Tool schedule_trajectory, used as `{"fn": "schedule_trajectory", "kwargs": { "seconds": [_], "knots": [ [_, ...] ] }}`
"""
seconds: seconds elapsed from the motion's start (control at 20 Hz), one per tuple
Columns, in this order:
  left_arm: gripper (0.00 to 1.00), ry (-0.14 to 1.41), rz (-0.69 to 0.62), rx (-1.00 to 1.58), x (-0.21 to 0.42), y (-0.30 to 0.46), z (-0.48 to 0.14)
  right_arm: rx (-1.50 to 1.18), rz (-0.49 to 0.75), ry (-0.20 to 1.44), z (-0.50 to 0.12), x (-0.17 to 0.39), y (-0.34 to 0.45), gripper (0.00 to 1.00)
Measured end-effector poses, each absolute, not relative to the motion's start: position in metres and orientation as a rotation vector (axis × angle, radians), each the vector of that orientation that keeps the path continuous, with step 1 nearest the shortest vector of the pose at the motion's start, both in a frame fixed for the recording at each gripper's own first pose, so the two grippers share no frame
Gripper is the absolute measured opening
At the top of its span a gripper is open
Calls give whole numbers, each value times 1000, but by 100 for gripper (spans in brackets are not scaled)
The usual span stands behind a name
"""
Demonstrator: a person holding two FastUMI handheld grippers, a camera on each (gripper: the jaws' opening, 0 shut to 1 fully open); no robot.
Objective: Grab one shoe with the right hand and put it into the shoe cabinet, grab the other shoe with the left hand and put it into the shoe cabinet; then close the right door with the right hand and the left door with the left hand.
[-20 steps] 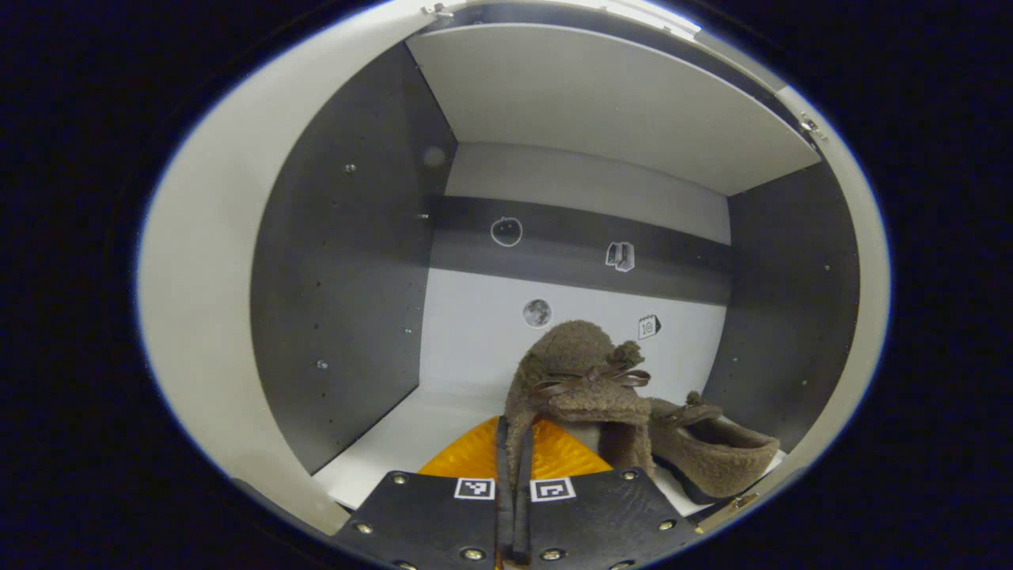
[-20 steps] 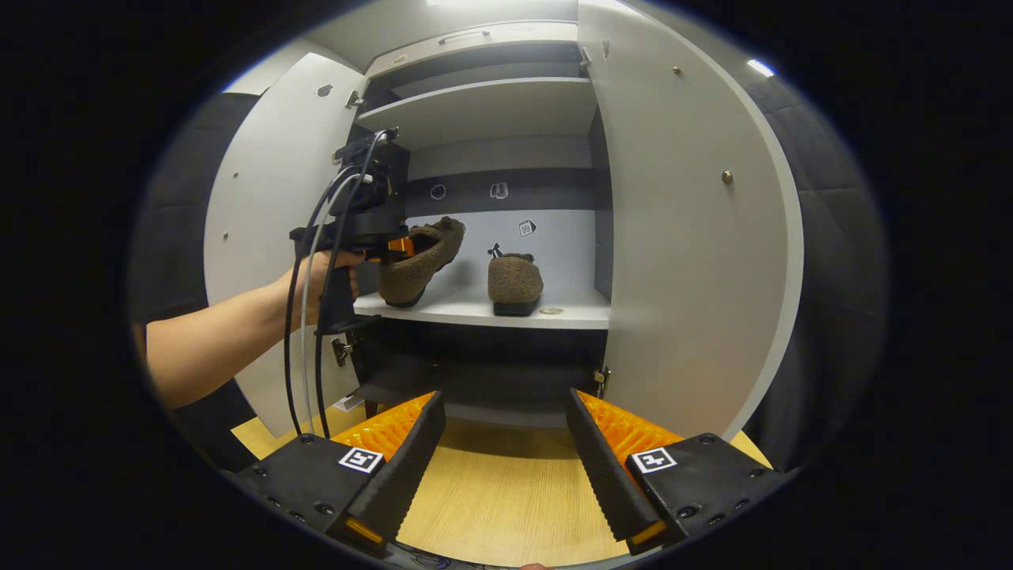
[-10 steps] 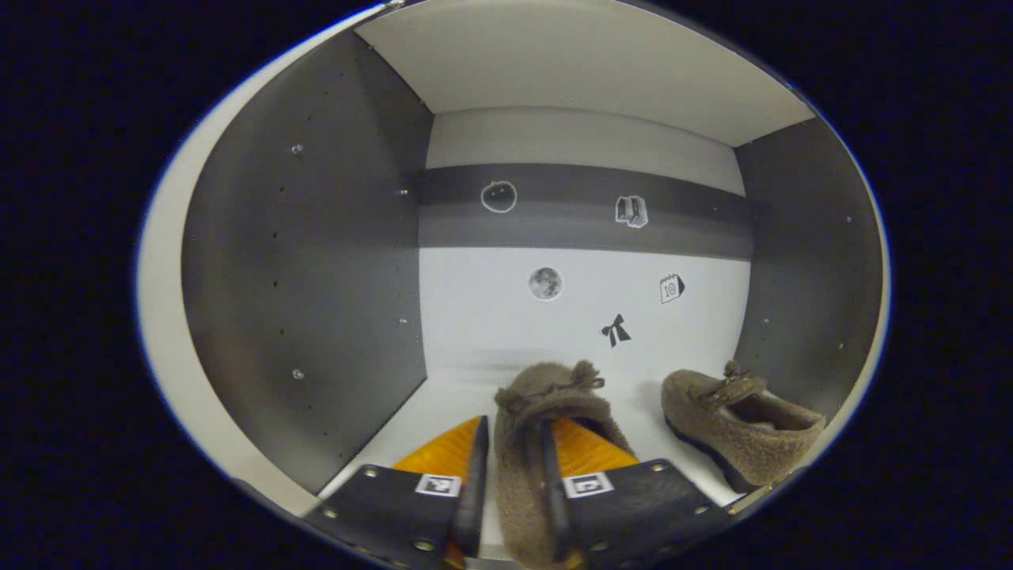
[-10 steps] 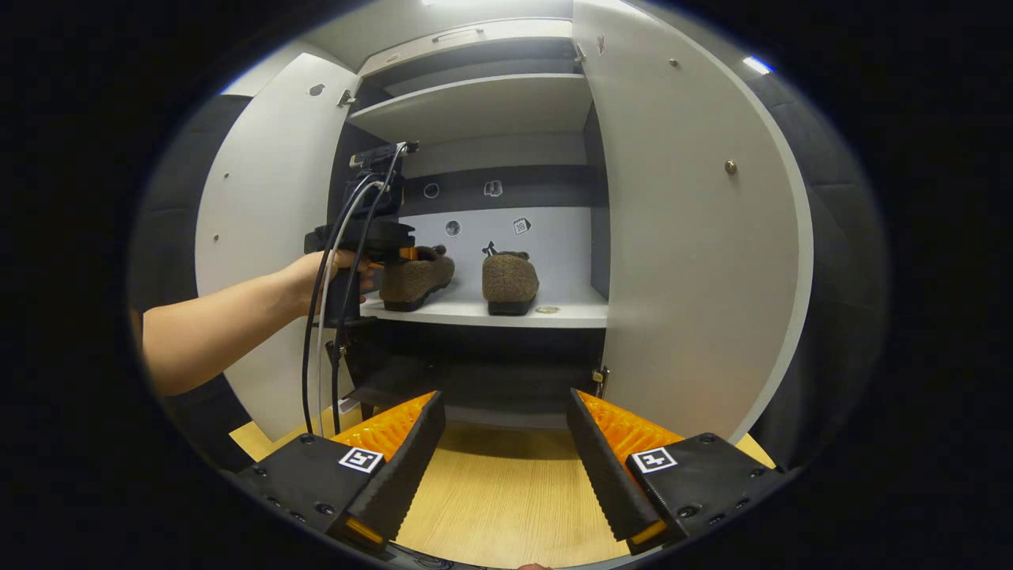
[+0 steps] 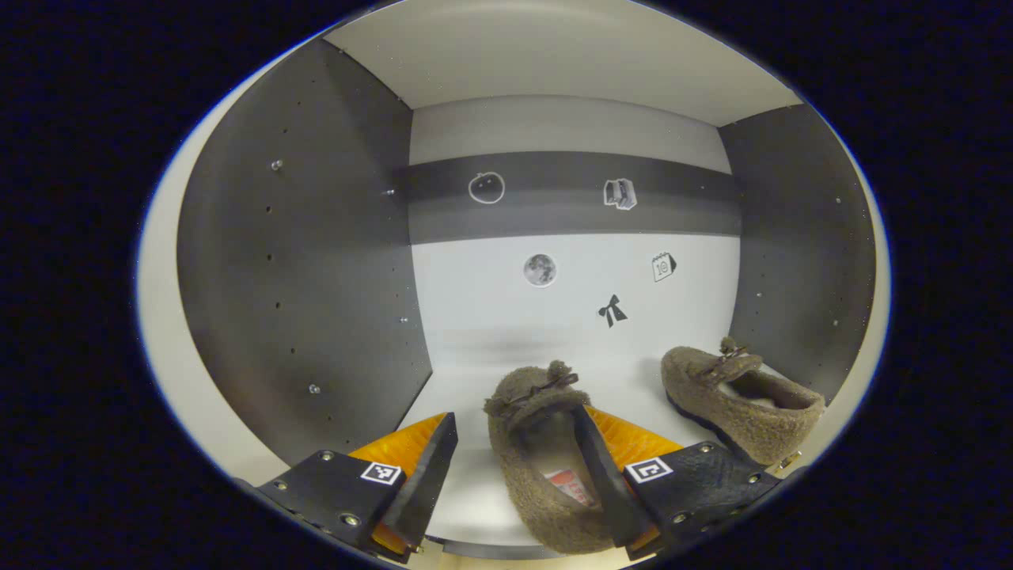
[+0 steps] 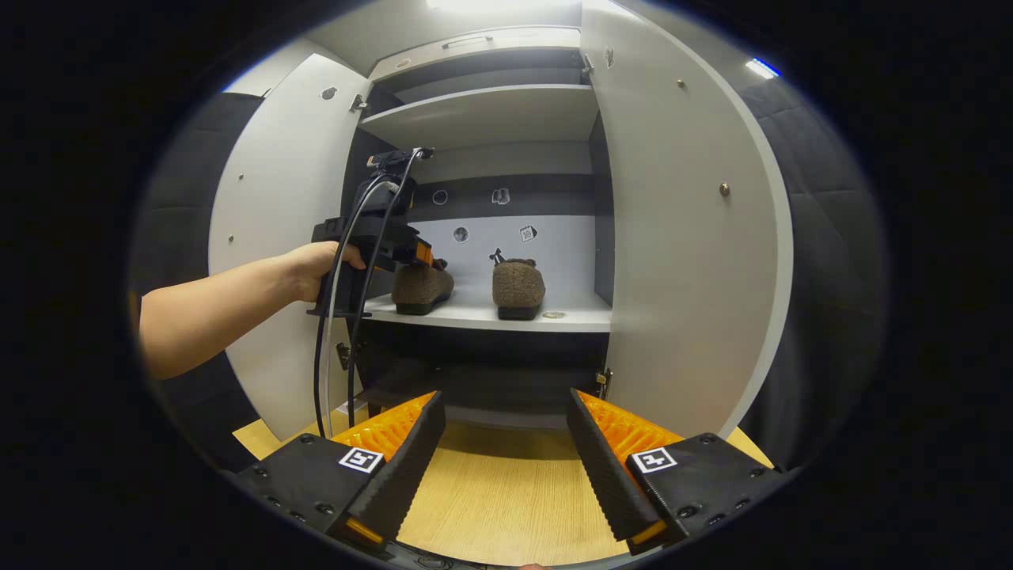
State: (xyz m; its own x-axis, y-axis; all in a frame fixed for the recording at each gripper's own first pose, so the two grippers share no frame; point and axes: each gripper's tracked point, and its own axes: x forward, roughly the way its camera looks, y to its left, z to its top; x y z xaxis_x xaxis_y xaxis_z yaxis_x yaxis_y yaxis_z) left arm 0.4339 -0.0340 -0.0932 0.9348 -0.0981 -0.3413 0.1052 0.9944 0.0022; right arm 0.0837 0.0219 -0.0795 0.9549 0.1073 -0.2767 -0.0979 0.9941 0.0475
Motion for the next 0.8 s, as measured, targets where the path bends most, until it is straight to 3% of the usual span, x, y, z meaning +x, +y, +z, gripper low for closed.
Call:
{"fn": "schedule_trajectory", "kwargs": {
  "seconds": [0.4, 0.5, 0.8],
  "knots": [
    [86, 195, -134, -56, 353, -36, -35, 30, 76, 237, -58, 71, 9, 97],
    [93, 165, -147, -54, 325, -36, -25, 25, 71, 220, -50, 67, 7, 97],
    [93, 135, -159, -73, 250, -26, -17, 16, 69, 165, -24, 52, 3, 99]
  ]
}}
